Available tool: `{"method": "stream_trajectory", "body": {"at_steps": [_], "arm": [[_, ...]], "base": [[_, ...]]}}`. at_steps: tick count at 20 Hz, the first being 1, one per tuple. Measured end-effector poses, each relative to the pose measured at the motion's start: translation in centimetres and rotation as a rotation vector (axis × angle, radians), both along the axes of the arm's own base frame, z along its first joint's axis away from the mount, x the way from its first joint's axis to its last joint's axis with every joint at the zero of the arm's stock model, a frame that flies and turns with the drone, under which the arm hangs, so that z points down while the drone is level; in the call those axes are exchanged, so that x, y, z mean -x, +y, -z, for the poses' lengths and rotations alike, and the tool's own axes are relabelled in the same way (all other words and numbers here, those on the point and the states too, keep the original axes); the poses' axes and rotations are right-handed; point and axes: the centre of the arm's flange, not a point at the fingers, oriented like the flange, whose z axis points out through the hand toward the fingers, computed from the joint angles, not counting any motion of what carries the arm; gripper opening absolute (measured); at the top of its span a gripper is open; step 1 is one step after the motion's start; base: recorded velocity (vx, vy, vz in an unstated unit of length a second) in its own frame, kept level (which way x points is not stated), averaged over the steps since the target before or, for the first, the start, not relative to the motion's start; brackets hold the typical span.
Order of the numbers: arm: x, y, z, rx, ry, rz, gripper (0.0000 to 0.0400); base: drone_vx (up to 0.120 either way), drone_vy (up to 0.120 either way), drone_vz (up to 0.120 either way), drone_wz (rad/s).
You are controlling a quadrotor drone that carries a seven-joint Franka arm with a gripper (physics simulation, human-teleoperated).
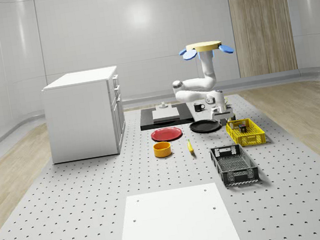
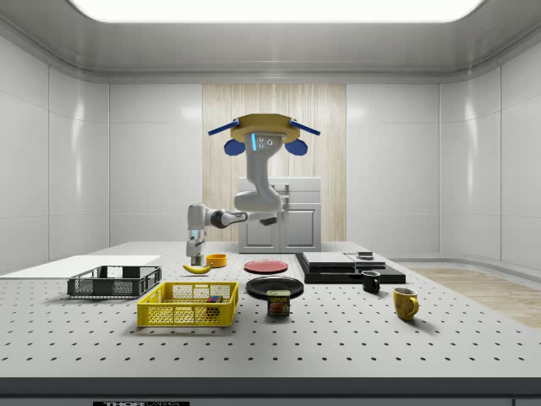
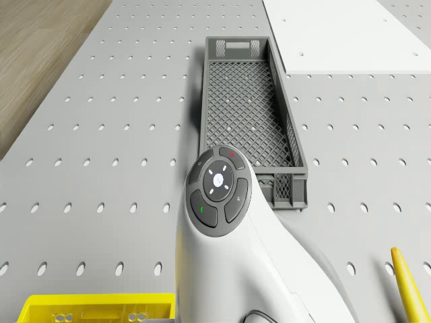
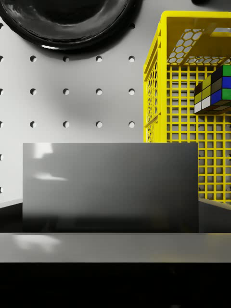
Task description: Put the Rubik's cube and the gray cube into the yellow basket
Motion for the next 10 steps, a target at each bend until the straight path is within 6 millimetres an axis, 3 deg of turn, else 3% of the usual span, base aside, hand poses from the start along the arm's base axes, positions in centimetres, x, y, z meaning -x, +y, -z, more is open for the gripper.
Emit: {"method": "stream_trajectory", "body": {"at_steps": [10], "arm": [[0.00, 0.00, 0.00, 0.000, 0.000, 0.000, 0.0250]], "base": [[0.000, 0.120, 0.000, 0.000]]}}
